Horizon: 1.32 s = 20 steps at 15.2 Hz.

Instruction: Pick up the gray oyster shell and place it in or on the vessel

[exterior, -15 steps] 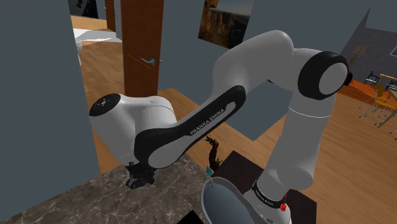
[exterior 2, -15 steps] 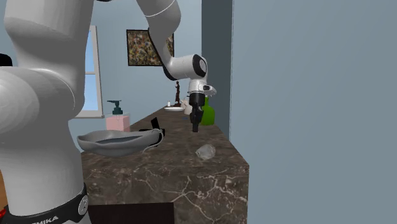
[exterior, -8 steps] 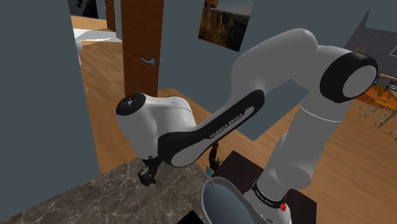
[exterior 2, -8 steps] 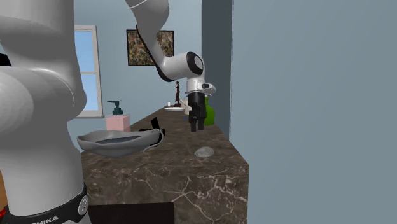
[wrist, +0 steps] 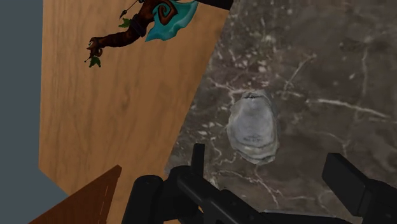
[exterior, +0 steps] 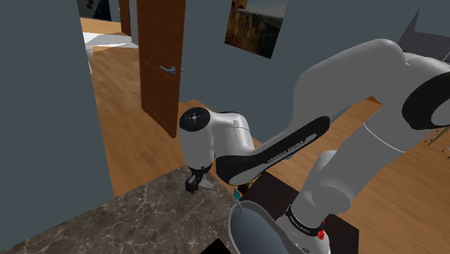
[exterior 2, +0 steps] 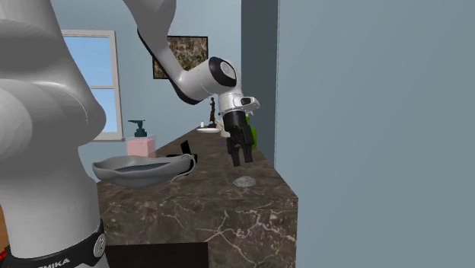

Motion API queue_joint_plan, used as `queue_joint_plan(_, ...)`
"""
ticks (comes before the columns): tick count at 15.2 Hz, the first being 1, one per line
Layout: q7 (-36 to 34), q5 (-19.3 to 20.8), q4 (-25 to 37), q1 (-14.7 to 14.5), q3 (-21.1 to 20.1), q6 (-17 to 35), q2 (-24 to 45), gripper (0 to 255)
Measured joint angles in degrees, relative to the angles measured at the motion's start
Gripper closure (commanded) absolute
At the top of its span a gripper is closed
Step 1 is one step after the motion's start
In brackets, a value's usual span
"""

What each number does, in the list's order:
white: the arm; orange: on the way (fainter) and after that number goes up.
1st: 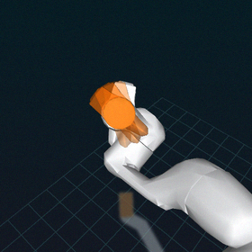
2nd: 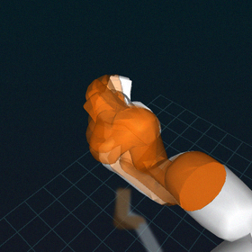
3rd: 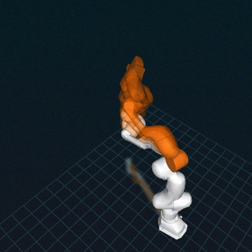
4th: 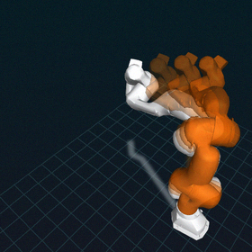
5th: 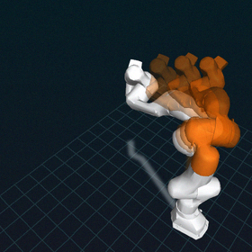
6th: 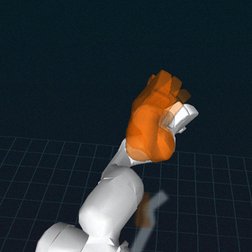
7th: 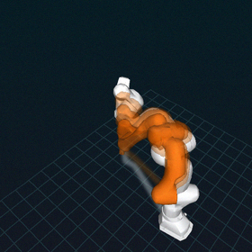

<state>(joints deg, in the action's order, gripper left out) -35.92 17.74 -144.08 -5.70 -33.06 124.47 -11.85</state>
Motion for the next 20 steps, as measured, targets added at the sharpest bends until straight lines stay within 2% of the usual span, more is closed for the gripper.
queue_joint_plan(7, -2.08, 3.93, -2.90, 1.73, 0.34, 5.14, 2.46, 0)
queue_joint_plan(13, -2.41, 4.40, -3.37, 1.91, 0.37, 5.82, 2.73, 0)
queue_joint_plan(14, -2.41, 4.40, -3.38, 1.91, 0.38, 5.83, 2.73, 255)
queue_joint_plan(20, -2.39, 4.39, -3.22, 1.86, 0.35, 5.85, 2.57, 255)
